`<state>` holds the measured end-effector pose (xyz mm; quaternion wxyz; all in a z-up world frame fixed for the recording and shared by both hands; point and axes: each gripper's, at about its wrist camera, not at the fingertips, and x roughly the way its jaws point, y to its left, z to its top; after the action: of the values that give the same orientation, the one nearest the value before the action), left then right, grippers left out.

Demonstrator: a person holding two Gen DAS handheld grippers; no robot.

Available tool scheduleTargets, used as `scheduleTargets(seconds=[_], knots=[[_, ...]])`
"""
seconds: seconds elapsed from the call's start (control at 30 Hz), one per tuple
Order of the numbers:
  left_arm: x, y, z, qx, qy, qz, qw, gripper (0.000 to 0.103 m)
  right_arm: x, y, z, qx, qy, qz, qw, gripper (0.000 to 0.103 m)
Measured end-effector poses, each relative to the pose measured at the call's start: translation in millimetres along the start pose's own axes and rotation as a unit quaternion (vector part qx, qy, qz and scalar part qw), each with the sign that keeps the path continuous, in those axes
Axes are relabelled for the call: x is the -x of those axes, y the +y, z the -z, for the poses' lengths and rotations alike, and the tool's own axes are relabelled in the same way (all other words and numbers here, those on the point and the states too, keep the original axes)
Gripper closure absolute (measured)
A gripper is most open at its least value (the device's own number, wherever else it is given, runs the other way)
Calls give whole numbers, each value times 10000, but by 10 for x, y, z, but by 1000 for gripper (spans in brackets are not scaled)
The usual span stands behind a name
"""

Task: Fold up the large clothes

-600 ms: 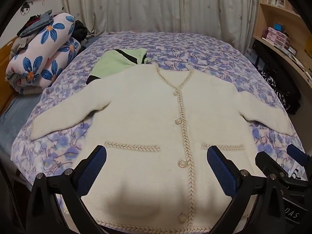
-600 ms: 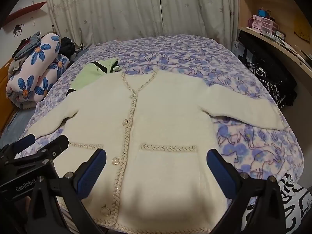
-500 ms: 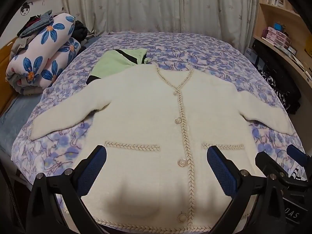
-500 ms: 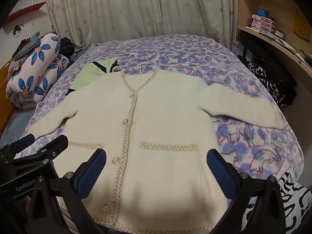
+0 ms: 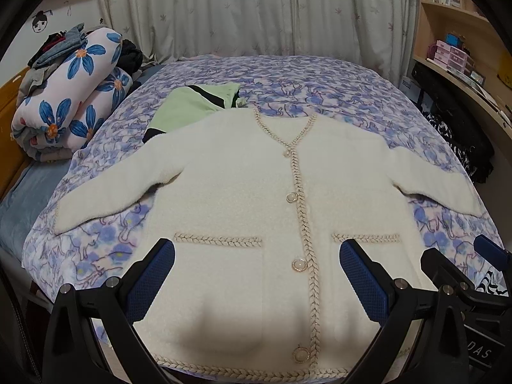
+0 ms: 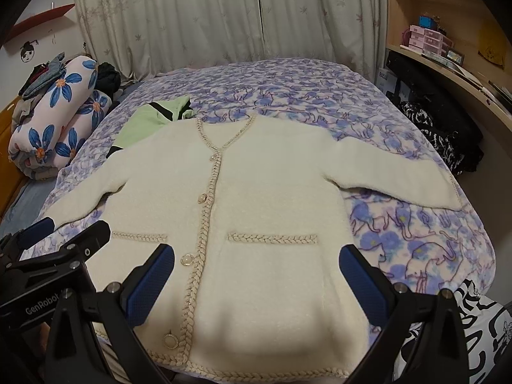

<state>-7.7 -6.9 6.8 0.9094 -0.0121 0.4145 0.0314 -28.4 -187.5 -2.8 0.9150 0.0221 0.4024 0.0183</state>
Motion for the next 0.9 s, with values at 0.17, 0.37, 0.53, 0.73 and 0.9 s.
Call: scheduleTargets(seconds=[0.17, 0.37, 0.53, 0.73, 0.9], knots=[[1, -11, 9, -5, -11, -13, 10000, 1, 8, -4, 17, 10, -1, 7, 10000, 0], [1, -4, 13, -1, -18, -6, 10000, 1, -9, 2, 1, 6, 4, 1, 10000, 0], [-22, -33, 10, -15, 4, -10, 10000, 1, -13, 5, 2, 16, 13, 11, 10000, 0], [-39, -22, 12, -14, 26, -4, 10000, 1, -6, -1, 6, 16, 22, 28, 10000, 0], [-60, -11, 18, -20, 27, 1, 10000, 1, -15, 8, -1, 15, 30, 30, 10000, 0]])
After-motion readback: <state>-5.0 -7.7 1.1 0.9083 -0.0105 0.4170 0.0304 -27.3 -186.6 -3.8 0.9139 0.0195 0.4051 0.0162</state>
